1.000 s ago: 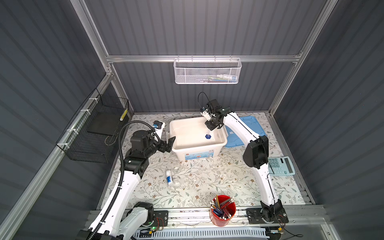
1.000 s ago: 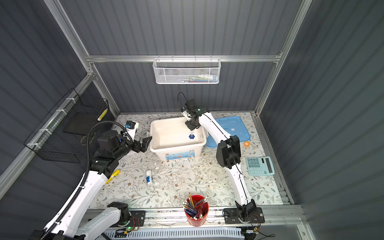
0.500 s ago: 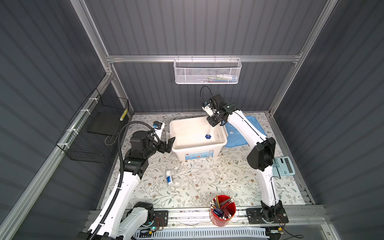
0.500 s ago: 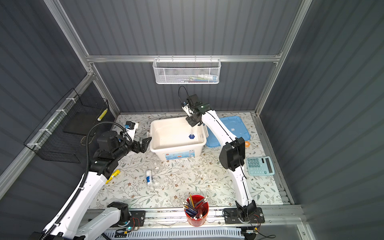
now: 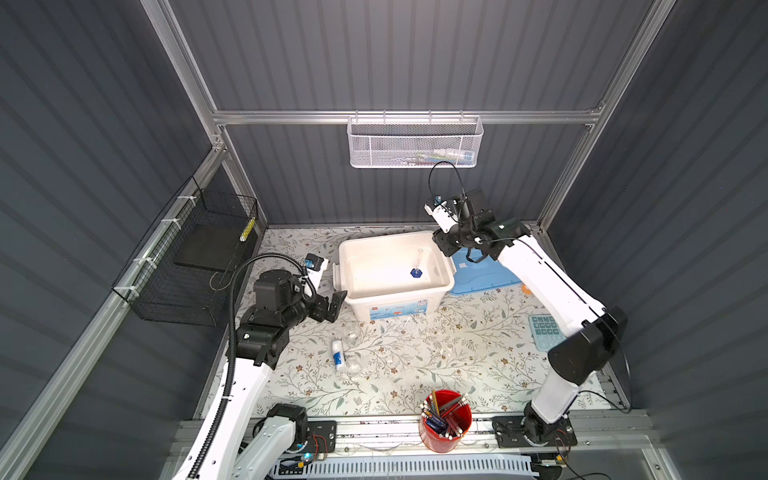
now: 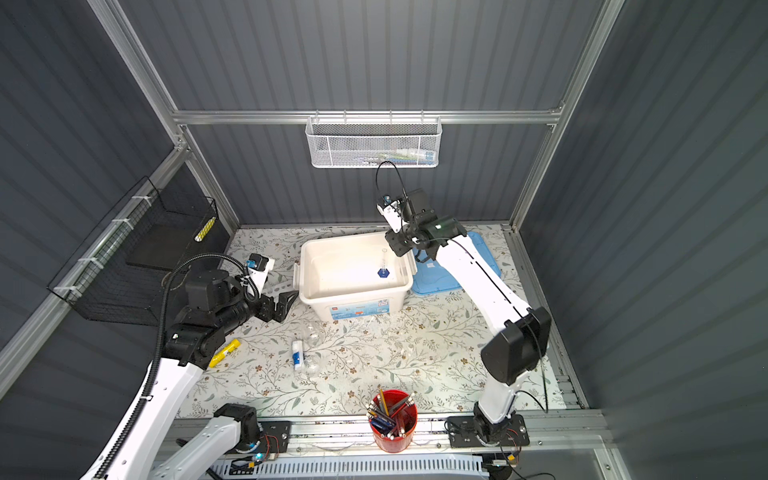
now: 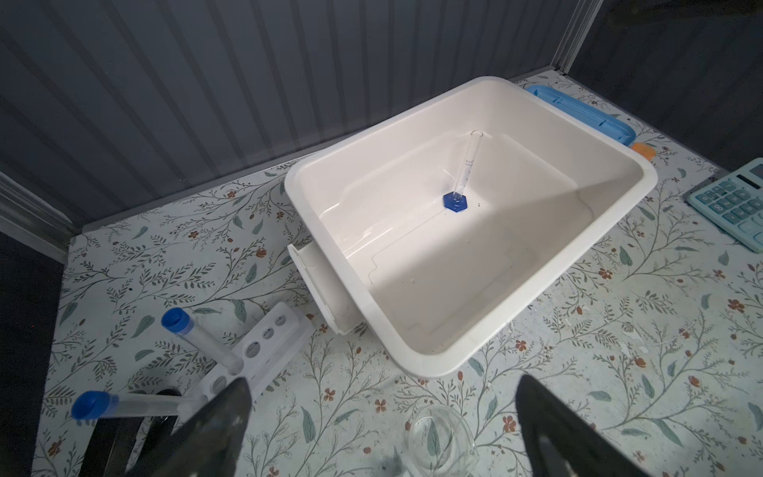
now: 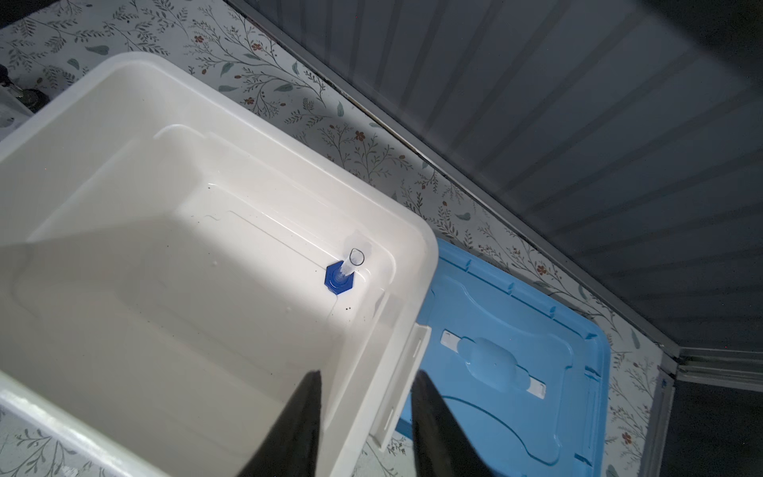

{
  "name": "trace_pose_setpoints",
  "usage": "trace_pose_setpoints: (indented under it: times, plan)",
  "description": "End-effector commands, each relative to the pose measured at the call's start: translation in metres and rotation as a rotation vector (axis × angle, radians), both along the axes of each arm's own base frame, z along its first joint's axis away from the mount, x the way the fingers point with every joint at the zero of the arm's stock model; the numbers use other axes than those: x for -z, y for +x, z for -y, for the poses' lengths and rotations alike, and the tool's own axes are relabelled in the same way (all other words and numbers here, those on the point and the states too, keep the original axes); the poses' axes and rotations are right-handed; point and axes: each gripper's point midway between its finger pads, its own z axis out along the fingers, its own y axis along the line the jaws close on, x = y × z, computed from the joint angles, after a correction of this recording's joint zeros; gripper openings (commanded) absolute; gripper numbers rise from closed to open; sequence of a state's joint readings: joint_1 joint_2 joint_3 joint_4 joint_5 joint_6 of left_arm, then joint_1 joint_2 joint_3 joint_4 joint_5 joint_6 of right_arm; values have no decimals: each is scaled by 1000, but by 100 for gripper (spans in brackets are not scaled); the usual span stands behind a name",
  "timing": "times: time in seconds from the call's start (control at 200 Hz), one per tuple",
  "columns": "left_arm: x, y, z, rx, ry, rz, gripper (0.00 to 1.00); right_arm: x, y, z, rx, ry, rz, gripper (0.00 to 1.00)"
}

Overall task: Organize the chemistry lab equipment
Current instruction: 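Raise the right gripper away from the tub while the left gripper lowers toward the beakers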

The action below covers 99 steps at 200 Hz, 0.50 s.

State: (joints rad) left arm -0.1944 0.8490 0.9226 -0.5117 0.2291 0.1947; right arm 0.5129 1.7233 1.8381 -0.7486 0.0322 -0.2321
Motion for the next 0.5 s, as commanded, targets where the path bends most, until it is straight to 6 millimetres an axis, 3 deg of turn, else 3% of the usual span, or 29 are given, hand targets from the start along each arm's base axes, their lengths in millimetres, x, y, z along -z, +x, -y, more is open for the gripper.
trace_pose_setpoints:
  times: [0.0,0.245,0.49]
  plan:
    - [22,-18,1,56,39,-76,99,-16,-8,2,12,78,52,39]
    - [47,-15,-18,-122,6,-167,97,-37,-43,14,19,165,144,40]
    - [71,-15,-22,-164,22,-294,94,-30,-56,20,36,201,146,41]
